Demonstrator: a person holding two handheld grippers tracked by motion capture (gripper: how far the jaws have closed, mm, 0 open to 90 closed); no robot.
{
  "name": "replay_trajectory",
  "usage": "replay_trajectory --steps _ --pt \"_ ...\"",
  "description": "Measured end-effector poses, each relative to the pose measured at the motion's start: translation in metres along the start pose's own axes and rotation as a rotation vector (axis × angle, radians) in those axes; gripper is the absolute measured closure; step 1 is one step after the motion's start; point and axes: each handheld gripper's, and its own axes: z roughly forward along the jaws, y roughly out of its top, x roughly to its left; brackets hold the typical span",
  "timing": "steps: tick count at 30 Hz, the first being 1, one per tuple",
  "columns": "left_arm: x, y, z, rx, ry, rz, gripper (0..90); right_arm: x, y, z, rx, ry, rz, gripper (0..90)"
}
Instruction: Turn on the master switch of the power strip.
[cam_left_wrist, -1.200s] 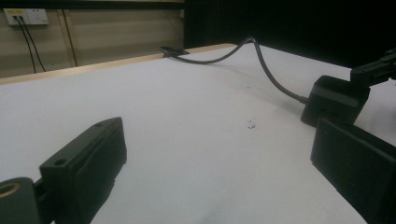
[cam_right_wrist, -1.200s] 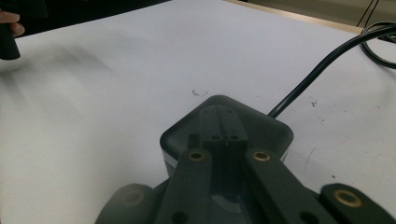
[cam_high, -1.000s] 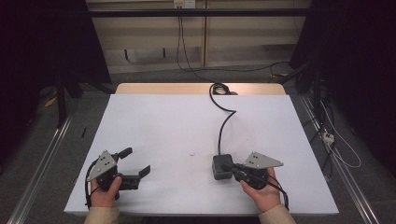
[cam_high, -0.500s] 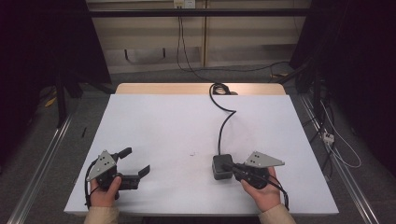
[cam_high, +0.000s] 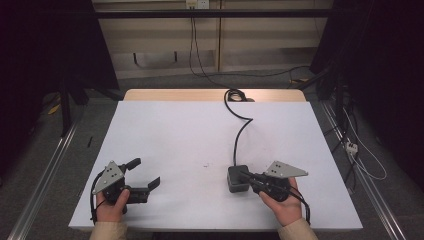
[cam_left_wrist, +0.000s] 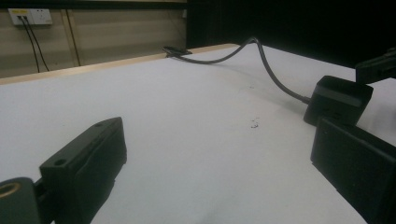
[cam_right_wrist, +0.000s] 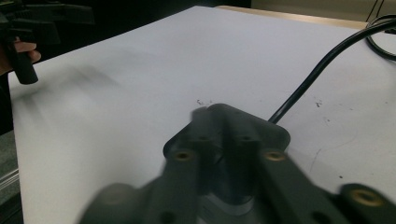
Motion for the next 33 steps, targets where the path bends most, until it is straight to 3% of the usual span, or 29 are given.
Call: replay_trajectory --steps 4,14,33 --pt "0.0002 -0.0002 -0.0011 -0.005 0.003 -0.008 3.2 0.0004 0.0009 0.0007 0.002 0.012 0.005 78.1" --pt "0.0004 0.0 -0.001 -0.004 0.0 0.0 3.2 -0.0004 0.002 0.0005 -0.005 0.018 0.02 63.5" --pt "0.0003 -0.001 -0.0051 -0.003 0.01 -0.009 3.2 -0.0027 0.0072 -0.0003 -0.022 0.019 0.035 27.3"
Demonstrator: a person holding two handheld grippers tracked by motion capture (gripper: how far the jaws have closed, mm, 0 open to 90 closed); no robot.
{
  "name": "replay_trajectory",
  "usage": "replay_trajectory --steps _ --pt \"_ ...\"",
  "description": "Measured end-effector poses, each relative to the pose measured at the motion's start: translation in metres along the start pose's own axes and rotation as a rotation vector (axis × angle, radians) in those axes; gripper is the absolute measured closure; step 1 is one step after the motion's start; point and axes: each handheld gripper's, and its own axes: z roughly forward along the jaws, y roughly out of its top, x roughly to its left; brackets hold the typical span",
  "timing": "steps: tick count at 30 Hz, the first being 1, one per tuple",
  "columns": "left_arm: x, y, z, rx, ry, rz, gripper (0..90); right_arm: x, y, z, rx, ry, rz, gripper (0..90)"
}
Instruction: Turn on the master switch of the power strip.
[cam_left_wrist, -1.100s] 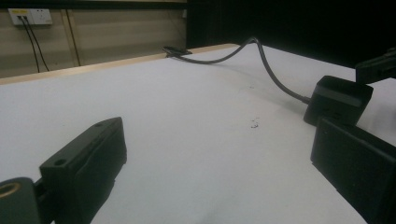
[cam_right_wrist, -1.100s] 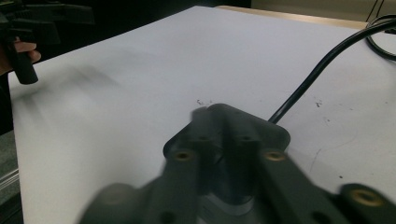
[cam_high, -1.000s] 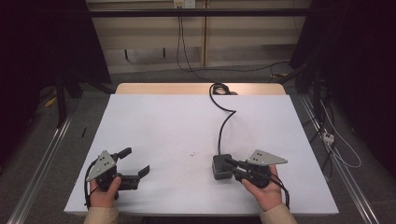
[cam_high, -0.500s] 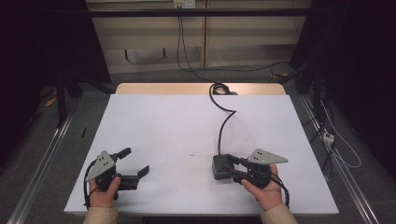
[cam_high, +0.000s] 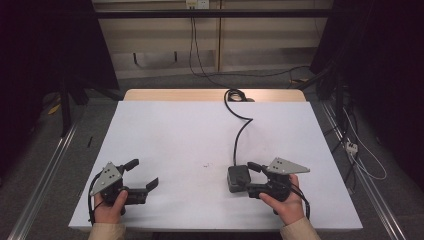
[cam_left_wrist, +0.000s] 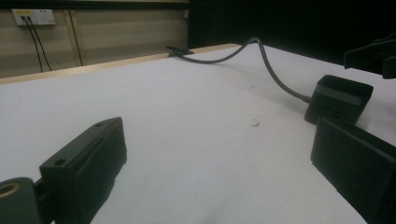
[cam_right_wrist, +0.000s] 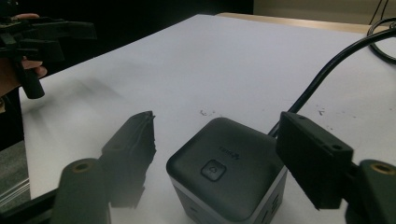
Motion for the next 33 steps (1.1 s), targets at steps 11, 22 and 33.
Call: replay_trajectory --steps 11,22,33 --pt "0.0 0.0 0.0 0.004 -0.005 0.008 3.2 -0.004 0.001 -0.006 -0.014 -0.011 -0.016 16.8" --pt "0.0 0.0 0.001 0.005 -0.003 0.01 3.2 -0.009 -0.003 -0.013 -0.013 -0.008 -0.031 11.9" --pt "0.0 0.0 0.0 0.003 -0.003 0.007 3.2 -0.016 -0.008 -0.019 0.001 -0.014 -0.037 8.3"
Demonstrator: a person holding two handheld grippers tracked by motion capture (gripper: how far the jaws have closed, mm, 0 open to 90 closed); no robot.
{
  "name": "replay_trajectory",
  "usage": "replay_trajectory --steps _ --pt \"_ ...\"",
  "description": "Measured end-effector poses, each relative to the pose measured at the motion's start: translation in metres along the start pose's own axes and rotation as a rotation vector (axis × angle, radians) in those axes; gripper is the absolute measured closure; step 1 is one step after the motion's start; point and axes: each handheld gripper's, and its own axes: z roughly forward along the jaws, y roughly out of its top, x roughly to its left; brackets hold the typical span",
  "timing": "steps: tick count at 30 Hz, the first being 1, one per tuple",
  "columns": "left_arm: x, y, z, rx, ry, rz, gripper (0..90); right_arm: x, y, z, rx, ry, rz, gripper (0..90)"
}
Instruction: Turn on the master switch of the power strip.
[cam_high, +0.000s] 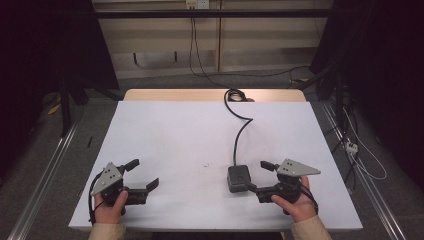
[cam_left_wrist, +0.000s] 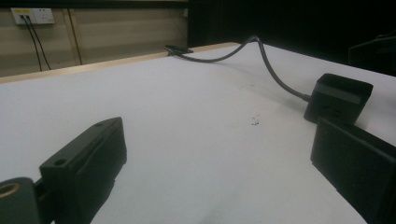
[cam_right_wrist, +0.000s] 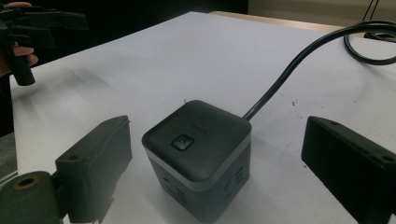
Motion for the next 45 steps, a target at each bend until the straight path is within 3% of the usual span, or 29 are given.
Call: replay_trajectory --steps 45 --pt "0.001 0.0 -0.002 -0.002 0.009 -0.002 3.2 -0.027 -0.02 -0.026 0.025 -0.088 -0.003 8.9"
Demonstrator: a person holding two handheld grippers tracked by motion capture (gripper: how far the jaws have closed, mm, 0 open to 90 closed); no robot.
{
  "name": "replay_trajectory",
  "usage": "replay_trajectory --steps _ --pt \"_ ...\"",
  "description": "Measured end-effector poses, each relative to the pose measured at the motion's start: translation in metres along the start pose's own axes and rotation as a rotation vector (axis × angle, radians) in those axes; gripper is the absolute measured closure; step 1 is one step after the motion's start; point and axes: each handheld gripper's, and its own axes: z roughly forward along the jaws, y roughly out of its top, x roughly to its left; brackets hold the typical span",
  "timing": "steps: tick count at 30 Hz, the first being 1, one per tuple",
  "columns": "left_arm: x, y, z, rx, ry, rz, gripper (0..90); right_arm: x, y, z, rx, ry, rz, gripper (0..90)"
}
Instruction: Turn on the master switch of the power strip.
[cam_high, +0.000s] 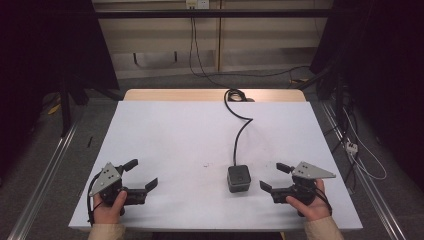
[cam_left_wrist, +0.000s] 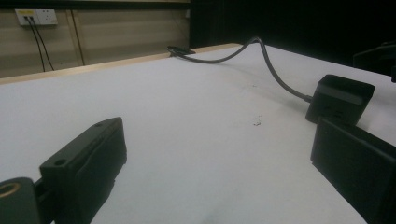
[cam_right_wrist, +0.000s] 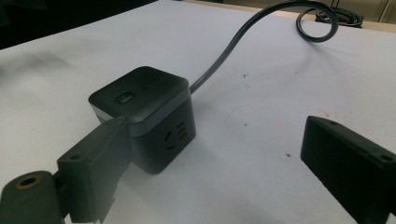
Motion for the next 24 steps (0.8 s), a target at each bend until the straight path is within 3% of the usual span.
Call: replay_trajectory --steps 24 --pt "-0.001 0.0 0.001 0.003 0.0 -0.001 3.2 -0.01 -0.007 -0.014 0.006 -0.042 0.009 9.2"
